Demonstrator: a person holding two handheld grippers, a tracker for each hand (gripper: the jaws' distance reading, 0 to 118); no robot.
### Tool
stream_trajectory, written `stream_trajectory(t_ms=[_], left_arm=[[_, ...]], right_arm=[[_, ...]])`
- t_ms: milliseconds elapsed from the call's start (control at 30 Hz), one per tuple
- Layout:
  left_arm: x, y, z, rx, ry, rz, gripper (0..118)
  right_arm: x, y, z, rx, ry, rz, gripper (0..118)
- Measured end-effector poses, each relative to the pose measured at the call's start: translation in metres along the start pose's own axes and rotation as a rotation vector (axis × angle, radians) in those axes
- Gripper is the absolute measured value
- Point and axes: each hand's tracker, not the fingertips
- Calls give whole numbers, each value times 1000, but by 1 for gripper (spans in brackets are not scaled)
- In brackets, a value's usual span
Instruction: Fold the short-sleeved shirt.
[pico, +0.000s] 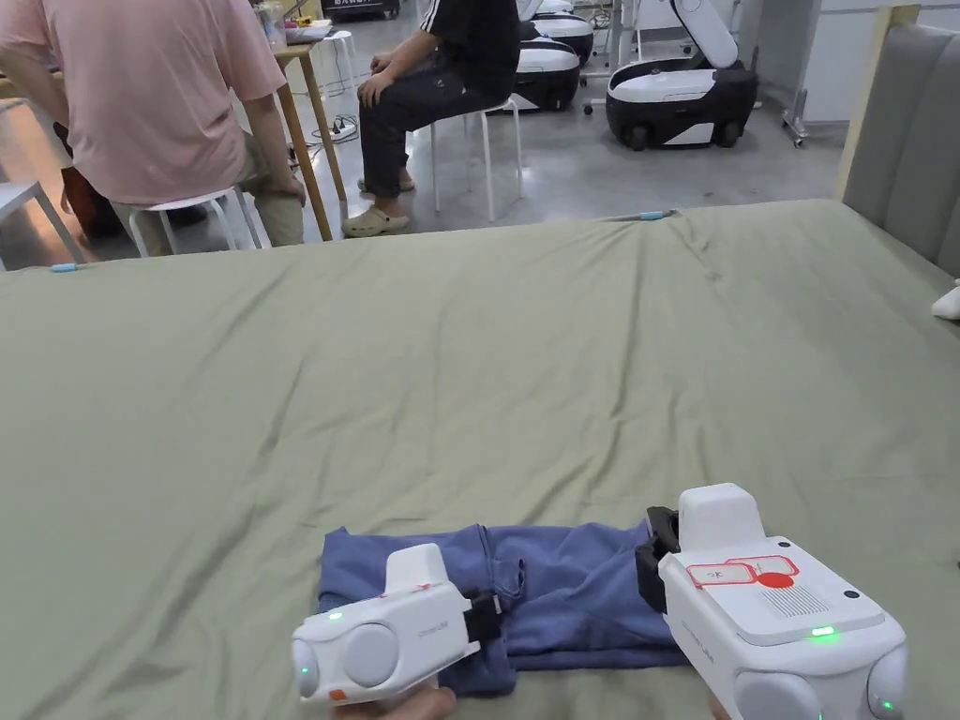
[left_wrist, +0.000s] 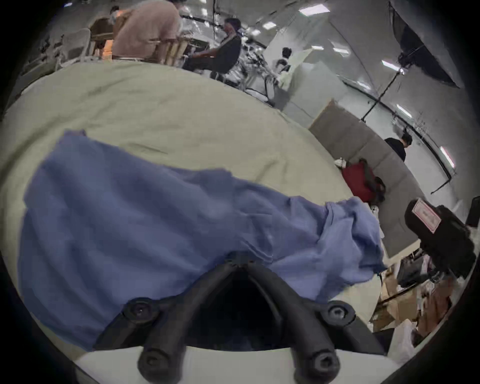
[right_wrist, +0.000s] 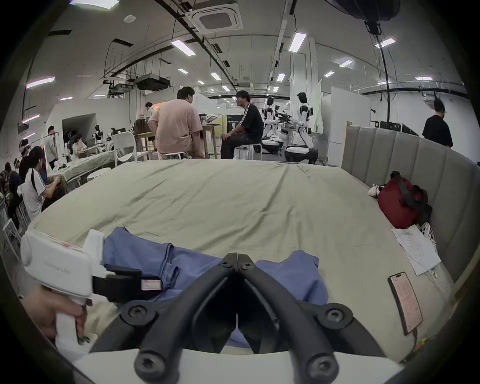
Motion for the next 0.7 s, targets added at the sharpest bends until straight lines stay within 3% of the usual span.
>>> stream_trajectory(t_ms=[200,367,533,567,600,667,700], left_arm=[[3,9,-3,-1,11,-6,0],[-1,13,60,118,4,-90,0],[-56,16,100,215,87,67,0],[-66,14,106,226,97,82,11],[-75,11,111,239,103,103,36],[-98,4,117,260,88,190,111],[-106,0,117,265,84,228,118]], right_arm=[[-6,1,4,-1,-3,20,0],[-18,4,7,0,11,33,0],[-43,8,3,6,54,43,0],[-48,8,4,11,57,49,0],[-51,8,3,12,61,53,0],[-54,9,1,8,75,56,0],[-56,8,1,7,75,60,0]])
